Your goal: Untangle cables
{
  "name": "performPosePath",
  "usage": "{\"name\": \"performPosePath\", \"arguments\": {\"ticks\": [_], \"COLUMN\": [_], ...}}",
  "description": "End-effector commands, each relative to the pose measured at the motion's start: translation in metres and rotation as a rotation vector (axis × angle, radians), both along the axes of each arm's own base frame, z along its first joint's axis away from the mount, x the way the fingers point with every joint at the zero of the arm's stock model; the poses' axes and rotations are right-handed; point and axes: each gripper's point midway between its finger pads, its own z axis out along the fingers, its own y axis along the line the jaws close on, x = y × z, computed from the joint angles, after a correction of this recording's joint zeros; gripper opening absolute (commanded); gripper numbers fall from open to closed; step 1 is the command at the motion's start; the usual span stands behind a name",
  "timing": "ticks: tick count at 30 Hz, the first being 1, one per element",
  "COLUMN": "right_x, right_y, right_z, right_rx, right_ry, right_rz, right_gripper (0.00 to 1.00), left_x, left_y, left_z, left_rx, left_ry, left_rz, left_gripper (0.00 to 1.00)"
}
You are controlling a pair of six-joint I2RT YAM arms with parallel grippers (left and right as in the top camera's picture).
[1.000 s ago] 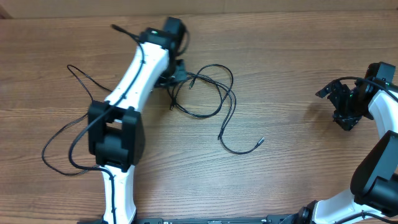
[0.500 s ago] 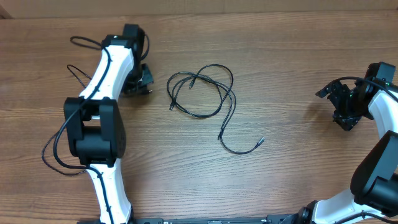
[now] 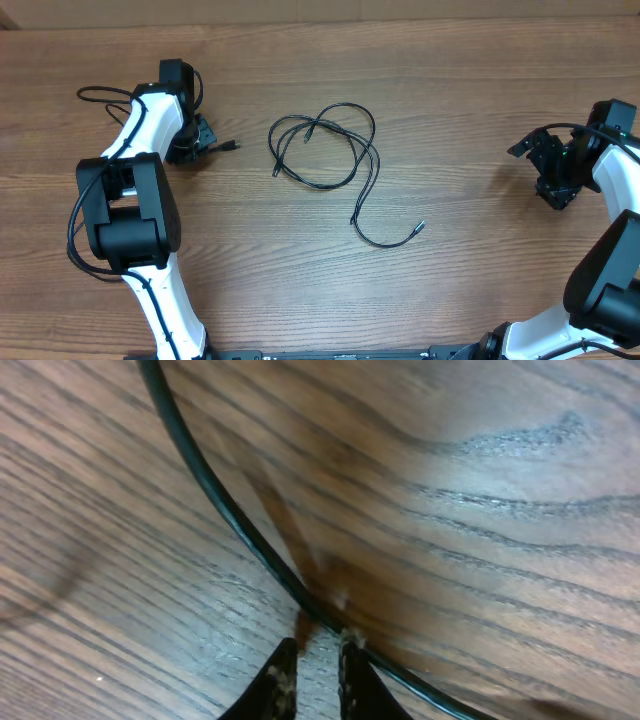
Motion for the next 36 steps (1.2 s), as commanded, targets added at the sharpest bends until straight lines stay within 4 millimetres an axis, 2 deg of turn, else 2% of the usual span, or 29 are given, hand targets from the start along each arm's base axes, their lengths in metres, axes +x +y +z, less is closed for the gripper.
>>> {"name": "performPosePath", "arguments": {"ticks": [1,8,14,17,20,22,26,31,36], "right_x": [0.008,0.008,0.008,0.008,0.008,0.008,0.008,0.008,0.008], "right_y": [-0.006,-0.006,-0.006,-0.006,-0.006,-0.006,-0.006,-0.006,-0.006], "right_z": [0.013,0.013,0.013,0.013,0.013,0.013,0.013,0.013,0.013], "right_rx": [-0.025,-0.025,-0.025,-0.025,-0.025,-0.025,-0.025,-0.025,-0.025], "right_ry": [-0.037,-0.037,-0.037,-0.038,-0.038,-0.037,-0.037,-0.038,-0.037], "right_rz": [-0.007,-0.007,-0.007,-0.007,-0.007,-0.007,-0.007,-0.007,-0.007], "right_gripper": [1.0,1.0,1.0,1.0,1.0,1.0,1.0,1.0,1.0], "left_x": [-0.021,-0.034,-0.041,-0.043,-0.035,-0.02,0.006,0.034,0.046], "left_y": [0.034,0.082,0.113,0.122,0.111,0.095,0.072,0.05,0.026], "left_z": [-0.016,-0.012,-0.011,-0.012,-0.015,-0.012,0.011,0.046,0.048], "left_rx": [0.109,0.193,0.191,0.175,0.075,-0.03,-0.16,-0.237,-0.247], "left_ry": [0.071,0.086,0.088,0.091,0.063,0.011,-0.074,-0.157,-0.178], "left_rz": [0.046,0.136,0.157,0.137,0.064,0.006,-0.028,-0.042,-0.059], "left_gripper": [0.14,0.13,0.12,0.06,0.04,0.04,0.04,0.04,0.04]}}
